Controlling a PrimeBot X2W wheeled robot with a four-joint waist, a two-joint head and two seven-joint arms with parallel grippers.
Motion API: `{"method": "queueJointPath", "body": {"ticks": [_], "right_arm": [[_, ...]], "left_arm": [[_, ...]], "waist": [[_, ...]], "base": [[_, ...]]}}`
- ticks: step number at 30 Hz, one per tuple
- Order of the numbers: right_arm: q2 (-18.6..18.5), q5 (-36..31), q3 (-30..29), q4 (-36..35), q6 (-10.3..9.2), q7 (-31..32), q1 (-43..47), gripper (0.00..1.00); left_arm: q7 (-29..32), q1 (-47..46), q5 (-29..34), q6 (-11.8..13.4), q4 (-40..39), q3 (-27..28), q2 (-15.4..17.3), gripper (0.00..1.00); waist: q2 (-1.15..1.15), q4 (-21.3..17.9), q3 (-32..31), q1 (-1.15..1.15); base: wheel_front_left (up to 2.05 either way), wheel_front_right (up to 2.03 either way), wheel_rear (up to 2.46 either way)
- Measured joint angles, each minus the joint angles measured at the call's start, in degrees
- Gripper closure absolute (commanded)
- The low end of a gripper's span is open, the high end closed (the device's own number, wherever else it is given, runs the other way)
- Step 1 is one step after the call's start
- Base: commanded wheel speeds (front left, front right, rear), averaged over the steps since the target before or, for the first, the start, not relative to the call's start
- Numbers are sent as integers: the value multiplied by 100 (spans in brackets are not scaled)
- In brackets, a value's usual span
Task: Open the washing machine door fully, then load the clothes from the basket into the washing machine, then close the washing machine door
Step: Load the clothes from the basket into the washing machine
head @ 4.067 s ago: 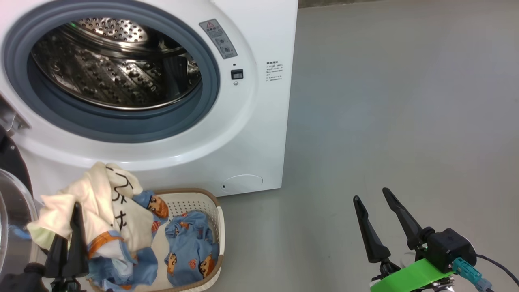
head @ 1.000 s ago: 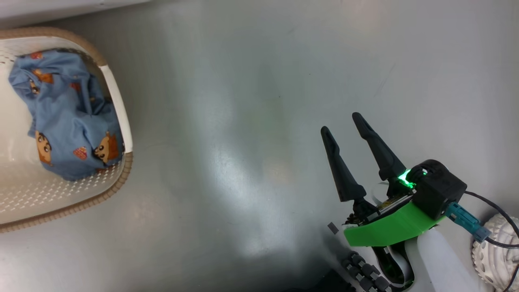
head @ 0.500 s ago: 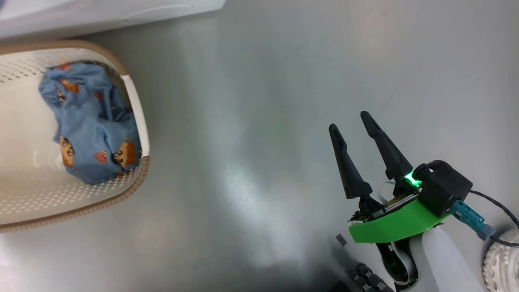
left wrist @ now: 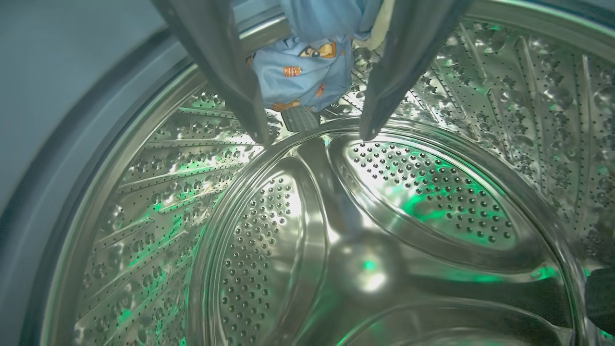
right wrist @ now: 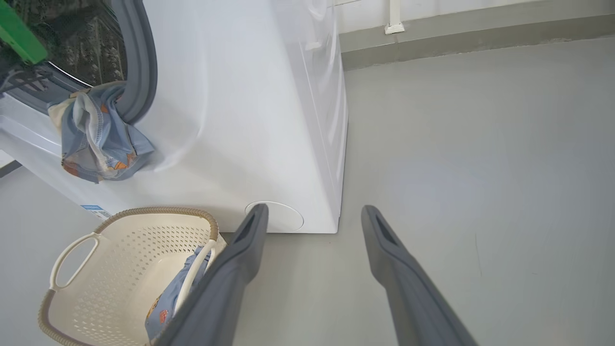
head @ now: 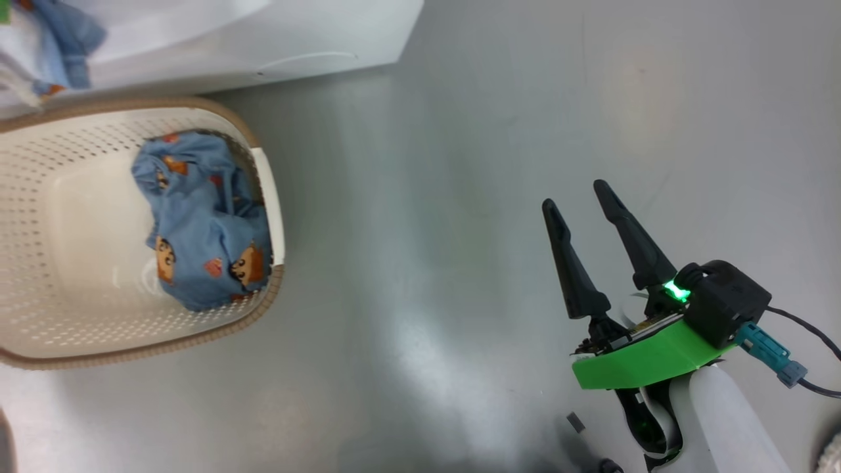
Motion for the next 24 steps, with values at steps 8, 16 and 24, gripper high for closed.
{"method": "queueJointPath", "body": {"ticks": [8,16,24], "right_arm": [[-7,-103,-79,-13,0,0,3,0],[-12,-104,-122,-54,0,0,37,0],[-16,-138,-104,-73,0,0,50,0]], "left_arm": [[0,577,-287,-67,-565,386,-244,0],[0,1792,-296,-149,-1362,565,-435,0],[1,3150,-421,-142,-2114,818,-704,0]], "waist": [[0,262,-244,0],[0,424,-424,0],[0,471,-550,0]], "base": [[0,0,0],[0,0,0],[0,0,0]]}}
